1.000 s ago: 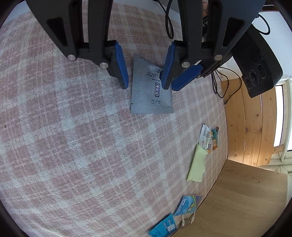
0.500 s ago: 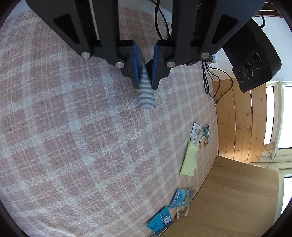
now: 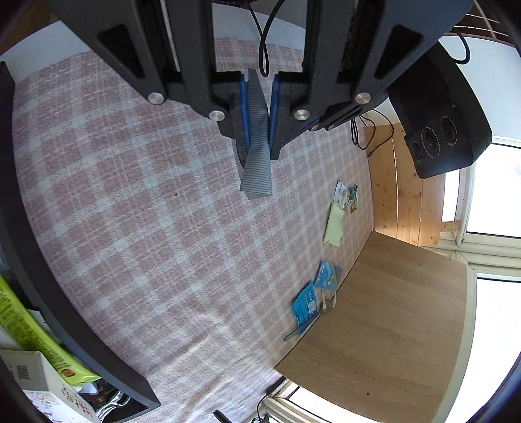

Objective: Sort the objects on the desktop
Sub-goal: 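Carry the grey sachet over the tray and open both grippers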

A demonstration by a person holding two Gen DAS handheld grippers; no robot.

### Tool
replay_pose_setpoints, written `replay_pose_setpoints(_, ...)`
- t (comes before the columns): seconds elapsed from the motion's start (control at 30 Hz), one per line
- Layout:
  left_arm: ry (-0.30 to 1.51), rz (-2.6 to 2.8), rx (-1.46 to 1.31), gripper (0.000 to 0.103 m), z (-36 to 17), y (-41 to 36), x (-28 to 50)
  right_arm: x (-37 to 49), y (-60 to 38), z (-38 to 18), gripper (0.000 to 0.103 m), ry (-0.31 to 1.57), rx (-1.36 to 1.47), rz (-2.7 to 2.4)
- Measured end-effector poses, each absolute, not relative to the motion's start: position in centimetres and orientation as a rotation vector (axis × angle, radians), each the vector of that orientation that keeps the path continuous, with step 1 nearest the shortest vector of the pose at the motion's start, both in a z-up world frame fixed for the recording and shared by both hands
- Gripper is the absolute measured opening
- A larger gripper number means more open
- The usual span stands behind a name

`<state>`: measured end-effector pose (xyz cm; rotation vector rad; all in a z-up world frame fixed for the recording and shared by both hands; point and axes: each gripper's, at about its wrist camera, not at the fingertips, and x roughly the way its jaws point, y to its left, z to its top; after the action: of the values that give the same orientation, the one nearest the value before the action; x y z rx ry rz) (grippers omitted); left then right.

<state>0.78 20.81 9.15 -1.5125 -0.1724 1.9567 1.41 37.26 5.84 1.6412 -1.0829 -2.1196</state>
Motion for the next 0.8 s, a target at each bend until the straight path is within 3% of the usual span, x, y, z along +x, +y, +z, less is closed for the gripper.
replay_pose_setpoints(0.5, 0.059, 1.707, -1.352, 0.0, 12.6, 42.2, 5.8, 11.4, 55.9, 10.6, 0.011, -1.272, 1.538, -2.382)
replay_pose_setpoints(0.73, 0.166, 1.684, -1.366, 0.0, 11.4, 49.4, 7.4, 13.1, 62.1, 10.2, 0.011, -1.251, 1.611, -2.458)
replay_pose_setpoints(0.8, 0.173, 1.692, -1.377, 0.0, 11.2, 50.5, 7.4, 13.2, 63.2, 10.2, 0.015, -1.19, 1.681, -2.538)
